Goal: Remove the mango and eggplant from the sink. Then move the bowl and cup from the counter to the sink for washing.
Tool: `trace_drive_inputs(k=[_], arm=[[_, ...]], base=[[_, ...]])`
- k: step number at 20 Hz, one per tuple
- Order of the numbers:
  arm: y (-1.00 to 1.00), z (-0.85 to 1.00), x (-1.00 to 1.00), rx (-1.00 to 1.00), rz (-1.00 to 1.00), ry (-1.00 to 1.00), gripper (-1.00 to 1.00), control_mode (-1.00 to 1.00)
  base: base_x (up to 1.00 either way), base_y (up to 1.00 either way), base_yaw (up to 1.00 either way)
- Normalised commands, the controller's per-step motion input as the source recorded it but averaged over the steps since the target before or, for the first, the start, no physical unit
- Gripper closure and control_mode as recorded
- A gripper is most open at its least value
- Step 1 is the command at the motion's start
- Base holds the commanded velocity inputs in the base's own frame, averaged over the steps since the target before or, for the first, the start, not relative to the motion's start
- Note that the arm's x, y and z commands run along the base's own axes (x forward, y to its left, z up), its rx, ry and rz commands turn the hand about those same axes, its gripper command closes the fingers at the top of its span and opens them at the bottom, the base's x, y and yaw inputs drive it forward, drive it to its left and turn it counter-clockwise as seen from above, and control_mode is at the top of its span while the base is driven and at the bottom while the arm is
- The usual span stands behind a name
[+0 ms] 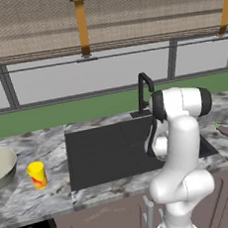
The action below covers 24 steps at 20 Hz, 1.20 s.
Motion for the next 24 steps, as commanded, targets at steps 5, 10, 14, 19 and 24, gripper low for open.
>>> trace_drive_inputs(k=[5, 10, 14, 19, 24], arm=[[-0.16, -0.11, 0.1, 0.0, 0.02, 0.0, -1.0, -1.0], [-0.12, -0.16, 0.1, 0.0, 0.02, 0.0, -1.0, -1.0], [-0.12, -0.18, 0.1, 0.0, 0.01, 0.0, -1.0, -1.0], [-0.1, -0.18, 0.11, 0.0, 0.01, 0.0, -1.0, -1.0], [-0.05, -0.19, 0.13, 0.0, 0.01, 0.0, -1.0, -1.0]], base=[[0.0, 0.0, 0.0], [0.0, 0.0, 0.0], [0.0, 0.0, 0.0], [0.0, 0.0, 0.0], [0.0, 0.0, 0.0]])
